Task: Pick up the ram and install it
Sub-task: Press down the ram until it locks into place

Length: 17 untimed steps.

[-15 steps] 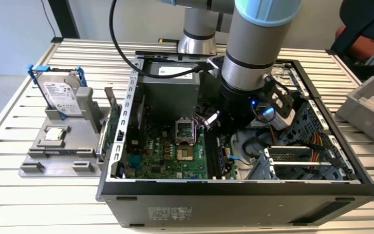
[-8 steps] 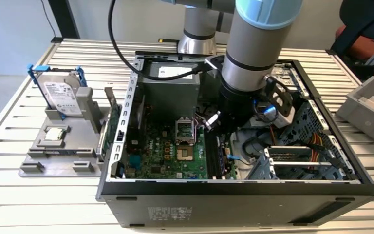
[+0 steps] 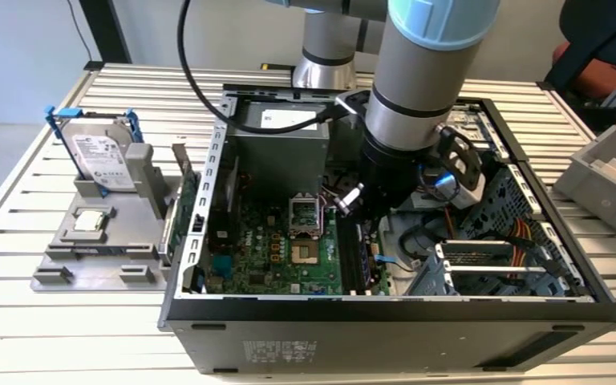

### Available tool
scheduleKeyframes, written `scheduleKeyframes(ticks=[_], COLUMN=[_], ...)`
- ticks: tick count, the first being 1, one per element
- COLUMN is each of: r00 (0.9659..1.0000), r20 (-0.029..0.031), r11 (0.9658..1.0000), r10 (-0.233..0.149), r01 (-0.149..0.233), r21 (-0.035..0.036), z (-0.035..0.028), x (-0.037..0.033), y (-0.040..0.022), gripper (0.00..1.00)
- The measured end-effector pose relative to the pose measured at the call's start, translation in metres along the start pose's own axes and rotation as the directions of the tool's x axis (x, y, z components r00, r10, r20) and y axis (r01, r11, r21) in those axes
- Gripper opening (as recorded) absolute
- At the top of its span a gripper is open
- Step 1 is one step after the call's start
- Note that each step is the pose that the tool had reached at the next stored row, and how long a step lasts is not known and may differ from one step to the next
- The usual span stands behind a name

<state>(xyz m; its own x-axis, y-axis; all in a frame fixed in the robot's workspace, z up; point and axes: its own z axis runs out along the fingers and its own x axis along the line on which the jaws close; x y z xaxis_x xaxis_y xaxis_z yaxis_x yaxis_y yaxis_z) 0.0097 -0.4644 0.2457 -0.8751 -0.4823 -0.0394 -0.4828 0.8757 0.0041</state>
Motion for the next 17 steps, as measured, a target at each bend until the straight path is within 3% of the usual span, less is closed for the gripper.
scheduleKeyframes(ticks=[3,7,8,12,17], r00=[0.9997,0.9981,0.9976,0.994,0.9818], r20=[0.0034,0.0193,0.021,0.021,0.0212], r11=[0.9997,0.9977,0.9971,0.9934,0.9809], r10=[-0.025,-0.058,-0.066,-0.107,-0.189], r01=[0.025,0.058,0.066,0.108,0.19], r21=[-0.0072,-0.0348,-0.0378,-0.0396,-0.0429], z=[0.0003,0.0008,0.001,0.001,0.0011], x=[0.0001,0.0,0.0001,0.0,0.0], y=[-0.0001,0.0,0.0,0.0,-0.0001], gripper=[0.0,0.0,0.0,0.0,0.0])
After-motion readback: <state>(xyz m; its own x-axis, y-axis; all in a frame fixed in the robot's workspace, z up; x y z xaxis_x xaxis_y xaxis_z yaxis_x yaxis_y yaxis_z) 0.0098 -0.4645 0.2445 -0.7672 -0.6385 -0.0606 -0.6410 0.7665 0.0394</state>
